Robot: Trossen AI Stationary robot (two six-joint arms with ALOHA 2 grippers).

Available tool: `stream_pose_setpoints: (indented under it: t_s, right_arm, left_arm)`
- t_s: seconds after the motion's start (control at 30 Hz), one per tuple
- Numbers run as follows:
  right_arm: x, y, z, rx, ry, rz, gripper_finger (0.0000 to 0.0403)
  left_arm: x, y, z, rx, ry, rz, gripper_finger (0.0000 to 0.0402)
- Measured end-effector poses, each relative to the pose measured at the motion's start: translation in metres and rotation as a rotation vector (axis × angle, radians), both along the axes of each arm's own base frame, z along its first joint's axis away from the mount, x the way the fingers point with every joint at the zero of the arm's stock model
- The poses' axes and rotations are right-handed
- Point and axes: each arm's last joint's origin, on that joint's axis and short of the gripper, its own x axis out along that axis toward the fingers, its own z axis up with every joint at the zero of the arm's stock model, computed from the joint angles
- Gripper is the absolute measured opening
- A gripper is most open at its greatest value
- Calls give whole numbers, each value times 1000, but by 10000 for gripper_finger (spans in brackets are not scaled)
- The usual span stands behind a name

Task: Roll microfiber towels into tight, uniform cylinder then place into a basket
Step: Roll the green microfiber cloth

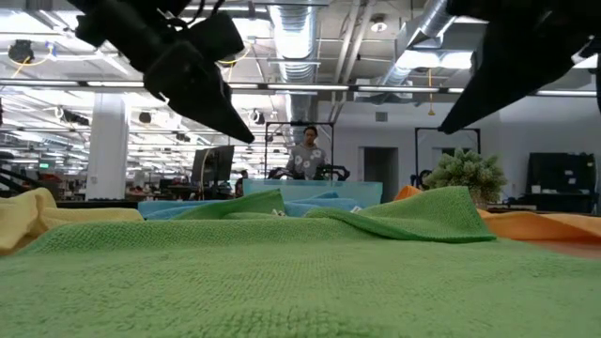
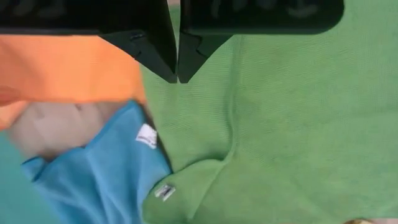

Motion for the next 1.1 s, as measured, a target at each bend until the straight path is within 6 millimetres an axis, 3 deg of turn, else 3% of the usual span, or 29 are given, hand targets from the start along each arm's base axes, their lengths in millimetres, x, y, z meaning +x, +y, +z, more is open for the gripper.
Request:
stream_pose_setpoints:
  t_s: [0.3,0.63,0.83,1.1]
  right_arm:
    - [11,8,5,106,-78,75,86]
    - [25,22,-17,56,-76,193,157]
    - [26,21,-18,46,-73,203,166]
    - [25,22,-17,48,-75,205,158]
  left_arm:
    - [0,9,-1,-7,8,27,142]
    - [-9,10,-17,-31,59,20,142]
    - [0,9,-24,-36,25,22,142]
    - [17,8,-52,-19,18,45,142]
